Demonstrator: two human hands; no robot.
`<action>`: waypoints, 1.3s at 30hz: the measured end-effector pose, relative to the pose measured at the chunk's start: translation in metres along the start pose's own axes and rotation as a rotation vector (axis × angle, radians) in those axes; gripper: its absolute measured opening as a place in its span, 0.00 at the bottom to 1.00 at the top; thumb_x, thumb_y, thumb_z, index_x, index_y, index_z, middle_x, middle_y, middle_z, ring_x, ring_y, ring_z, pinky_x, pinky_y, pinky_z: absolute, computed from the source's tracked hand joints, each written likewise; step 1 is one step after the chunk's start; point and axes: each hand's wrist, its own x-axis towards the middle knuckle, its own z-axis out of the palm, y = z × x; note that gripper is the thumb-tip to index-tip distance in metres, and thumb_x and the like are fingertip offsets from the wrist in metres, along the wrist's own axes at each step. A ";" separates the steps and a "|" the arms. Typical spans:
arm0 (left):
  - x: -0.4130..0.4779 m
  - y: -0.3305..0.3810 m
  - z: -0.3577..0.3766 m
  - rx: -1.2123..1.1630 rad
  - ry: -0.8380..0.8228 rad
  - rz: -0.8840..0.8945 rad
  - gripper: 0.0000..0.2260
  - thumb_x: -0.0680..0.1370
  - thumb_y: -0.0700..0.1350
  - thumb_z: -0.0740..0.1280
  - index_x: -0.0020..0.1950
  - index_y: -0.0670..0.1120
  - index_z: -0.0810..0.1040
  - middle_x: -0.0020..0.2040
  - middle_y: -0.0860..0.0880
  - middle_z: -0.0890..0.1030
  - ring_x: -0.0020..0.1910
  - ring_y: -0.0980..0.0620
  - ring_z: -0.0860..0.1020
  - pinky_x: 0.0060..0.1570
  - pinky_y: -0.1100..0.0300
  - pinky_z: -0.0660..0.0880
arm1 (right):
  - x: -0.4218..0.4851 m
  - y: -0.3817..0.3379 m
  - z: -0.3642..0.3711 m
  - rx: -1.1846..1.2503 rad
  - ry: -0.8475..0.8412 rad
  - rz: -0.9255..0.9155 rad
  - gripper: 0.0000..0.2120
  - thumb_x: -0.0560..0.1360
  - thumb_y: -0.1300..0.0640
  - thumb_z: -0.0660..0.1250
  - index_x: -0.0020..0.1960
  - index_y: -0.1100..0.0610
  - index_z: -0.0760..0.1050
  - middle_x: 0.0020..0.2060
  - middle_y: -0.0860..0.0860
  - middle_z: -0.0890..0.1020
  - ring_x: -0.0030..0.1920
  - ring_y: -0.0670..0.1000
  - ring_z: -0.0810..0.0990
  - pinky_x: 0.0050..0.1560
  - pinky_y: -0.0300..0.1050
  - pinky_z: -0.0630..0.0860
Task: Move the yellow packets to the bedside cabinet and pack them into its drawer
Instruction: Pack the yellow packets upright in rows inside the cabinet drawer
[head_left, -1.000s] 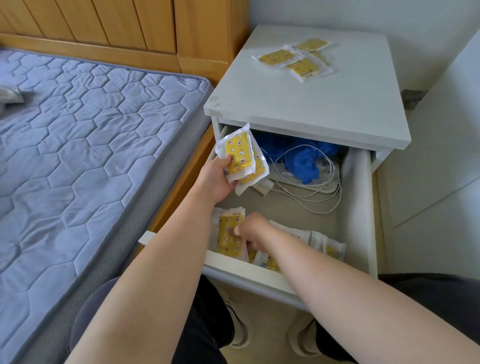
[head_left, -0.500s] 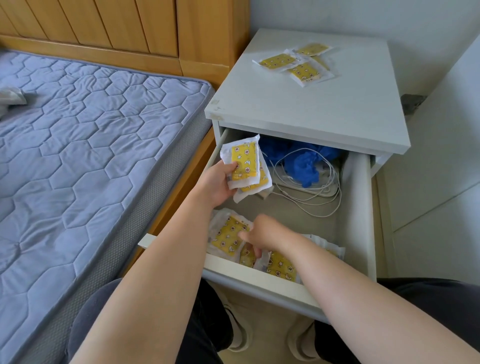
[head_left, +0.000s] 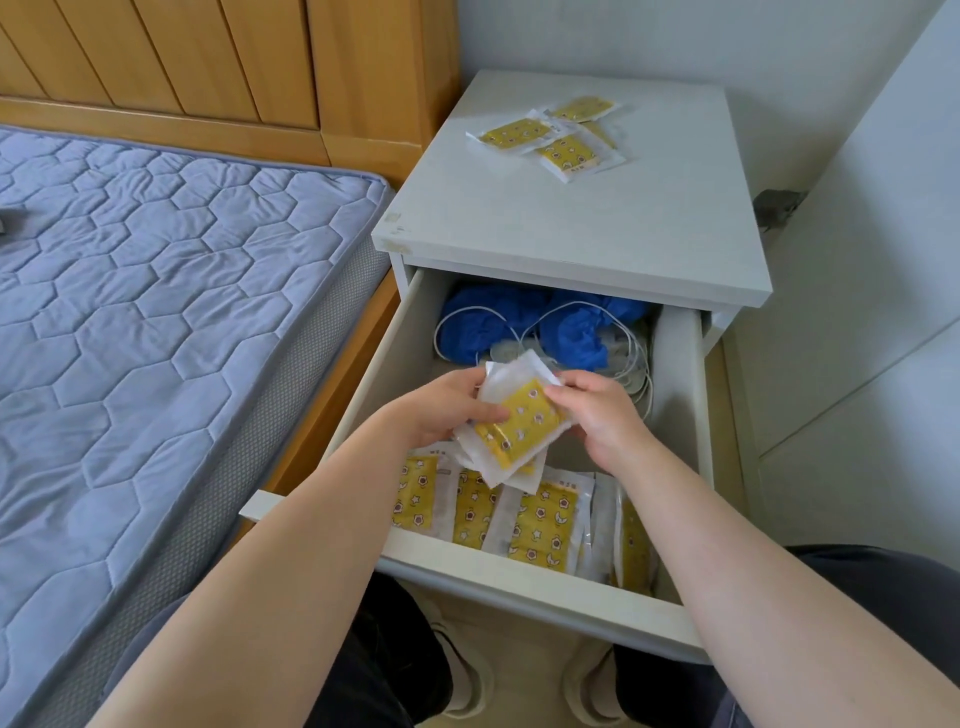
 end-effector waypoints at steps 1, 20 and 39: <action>0.001 0.000 0.002 0.033 -0.026 0.000 0.17 0.76 0.40 0.70 0.63 0.48 0.72 0.56 0.47 0.82 0.53 0.48 0.82 0.54 0.49 0.79 | 0.001 0.000 -0.001 -0.041 0.068 -0.010 0.03 0.76 0.63 0.67 0.48 0.59 0.78 0.43 0.56 0.82 0.45 0.54 0.81 0.47 0.48 0.78; -0.002 0.001 0.006 0.243 -0.014 0.038 0.11 0.74 0.40 0.72 0.55 0.50 0.78 0.50 0.53 0.84 0.47 0.56 0.83 0.43 0.64 0.79 | 0.004 -0.005 -0.019 -0.460 -0.085 -0.085 0.06 0.72 0.59 0.72 0.48 0.59 0.80 0.44 0.53 0.84 0.46 0.50 0.83 0.47 0.44 0.77; 0.003 -0.013 0.024 0.868 -0.231 -0.049 0.22 0.77 0.52 0.68 0.70 0.52 0.72 0.67 0.54 0.75 0.63 0.54 0.73 0.62 0.58 0.69 | -0.016 0.013 0.001 -1.556 -0.574 0.174 0.30 0.78 0.39 0.59 0.69 0.61 0.66 0.63 0.56 0.76 0.59 0.56 0.77 0.58 0.49 0.74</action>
